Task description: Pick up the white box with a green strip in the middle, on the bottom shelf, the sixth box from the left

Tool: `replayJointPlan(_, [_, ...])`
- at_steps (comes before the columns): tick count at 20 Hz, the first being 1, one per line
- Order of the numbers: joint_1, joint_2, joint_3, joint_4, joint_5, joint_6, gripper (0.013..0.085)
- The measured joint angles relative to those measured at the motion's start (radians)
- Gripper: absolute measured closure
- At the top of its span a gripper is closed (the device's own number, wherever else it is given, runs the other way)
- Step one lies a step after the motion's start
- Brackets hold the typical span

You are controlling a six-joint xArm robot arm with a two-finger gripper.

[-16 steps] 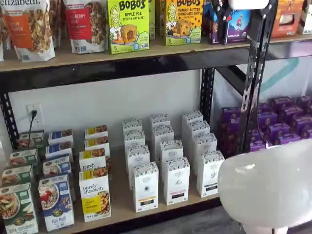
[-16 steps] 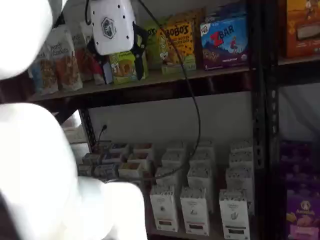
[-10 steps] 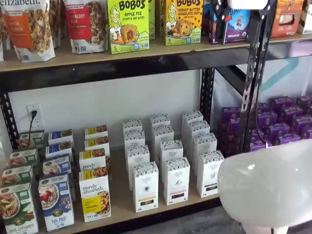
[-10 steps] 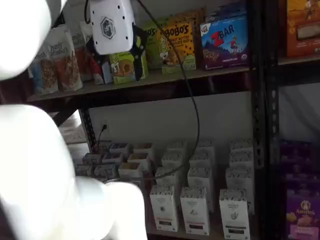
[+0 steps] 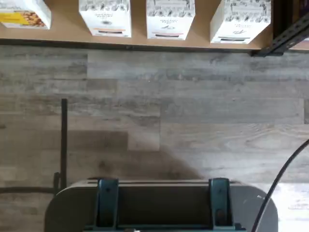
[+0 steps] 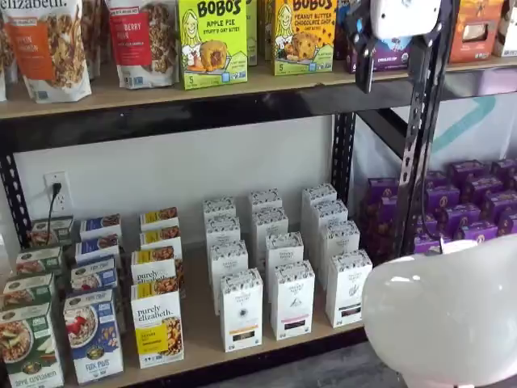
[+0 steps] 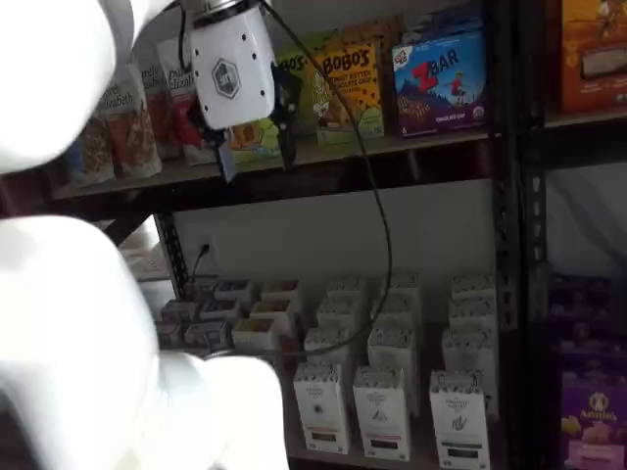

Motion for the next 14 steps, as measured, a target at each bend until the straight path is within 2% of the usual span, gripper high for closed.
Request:
replayJointPlan(6, [-0.029,-0.022,0.144,-0.018,-0.141,-0.026,0.0130])
replayJointPlan(14, [-0.066,-0.032,0.301,0.002,-0.294,-0.054,0.0130])
